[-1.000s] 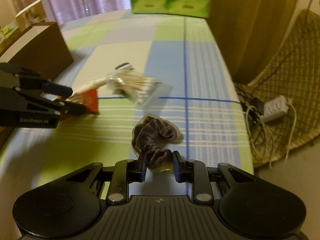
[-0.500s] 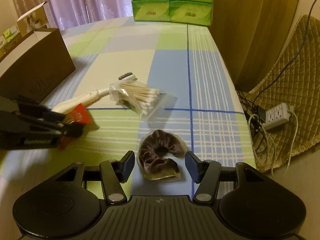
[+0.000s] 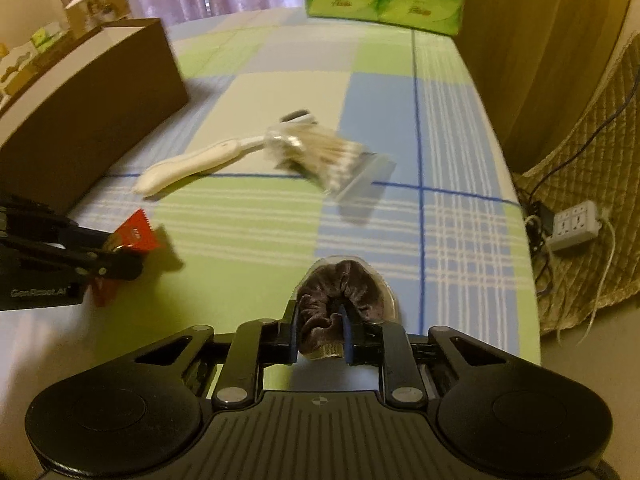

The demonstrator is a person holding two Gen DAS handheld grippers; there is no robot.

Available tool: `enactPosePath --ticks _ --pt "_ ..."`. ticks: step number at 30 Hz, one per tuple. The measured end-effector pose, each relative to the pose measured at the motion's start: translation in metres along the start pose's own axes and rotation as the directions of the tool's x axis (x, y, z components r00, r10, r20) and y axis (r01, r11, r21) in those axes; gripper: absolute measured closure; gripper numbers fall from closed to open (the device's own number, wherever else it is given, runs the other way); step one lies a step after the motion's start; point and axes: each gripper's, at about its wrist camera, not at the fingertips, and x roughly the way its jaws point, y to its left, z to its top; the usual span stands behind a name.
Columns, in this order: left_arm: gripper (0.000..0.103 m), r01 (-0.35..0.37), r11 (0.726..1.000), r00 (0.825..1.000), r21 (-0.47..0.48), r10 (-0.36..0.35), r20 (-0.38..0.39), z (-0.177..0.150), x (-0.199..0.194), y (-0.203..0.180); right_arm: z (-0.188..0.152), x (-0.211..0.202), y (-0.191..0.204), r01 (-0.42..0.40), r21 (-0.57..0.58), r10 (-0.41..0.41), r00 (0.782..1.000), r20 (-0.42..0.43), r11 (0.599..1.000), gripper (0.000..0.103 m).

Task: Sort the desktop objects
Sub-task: 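Carry the snack packet and scrunchie toward the cardboard box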

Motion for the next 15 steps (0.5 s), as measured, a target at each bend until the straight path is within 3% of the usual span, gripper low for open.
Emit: enactPosePath --ticks 8,15 --pt "0.083 0.010 0.999 0.999 -0.033 -0.008 0.052 -0.018 -0.047 -0.001 0.000 -0.036 0.036 -0.105 -0.066 0.107 0.994 0.021 0.992 0.086" --pt "0.083 -0.002 0.997 0.992 -0.081 0.012 0.128 -0.031 -0.100 0.010 0.009 -0.065 0.082 -0.195 -0.173 0.209 0.976 0.065 0.966 0.086"
